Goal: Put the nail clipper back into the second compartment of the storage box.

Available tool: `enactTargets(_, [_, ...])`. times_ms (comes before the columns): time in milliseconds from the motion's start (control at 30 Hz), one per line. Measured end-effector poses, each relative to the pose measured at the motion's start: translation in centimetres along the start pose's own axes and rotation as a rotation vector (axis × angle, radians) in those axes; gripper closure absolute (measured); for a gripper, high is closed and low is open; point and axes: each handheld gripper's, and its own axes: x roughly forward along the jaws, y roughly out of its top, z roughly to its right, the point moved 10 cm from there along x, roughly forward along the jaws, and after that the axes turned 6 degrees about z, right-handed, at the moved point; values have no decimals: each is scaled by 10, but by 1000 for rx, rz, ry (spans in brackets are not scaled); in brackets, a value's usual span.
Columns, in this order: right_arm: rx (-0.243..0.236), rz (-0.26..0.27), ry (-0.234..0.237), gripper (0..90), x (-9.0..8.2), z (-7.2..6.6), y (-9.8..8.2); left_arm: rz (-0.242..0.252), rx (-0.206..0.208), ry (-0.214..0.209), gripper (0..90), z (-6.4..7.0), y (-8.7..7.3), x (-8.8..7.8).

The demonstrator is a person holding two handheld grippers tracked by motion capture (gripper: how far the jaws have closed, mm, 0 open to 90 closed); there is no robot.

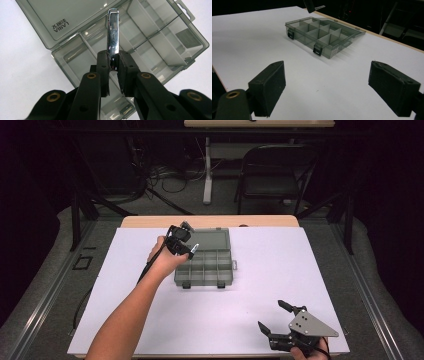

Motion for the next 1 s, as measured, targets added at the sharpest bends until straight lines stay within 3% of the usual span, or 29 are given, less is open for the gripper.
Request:
enactTargets(667, [1, 2, 3, 139, 0, 0, 0, -26, -46, -5, 802, -1, -3, 20])
enactTargets(1000, [-1, 2, 6, 139, 0, 0, 0, -41, -51, -3, 802, 0, -6, 28])
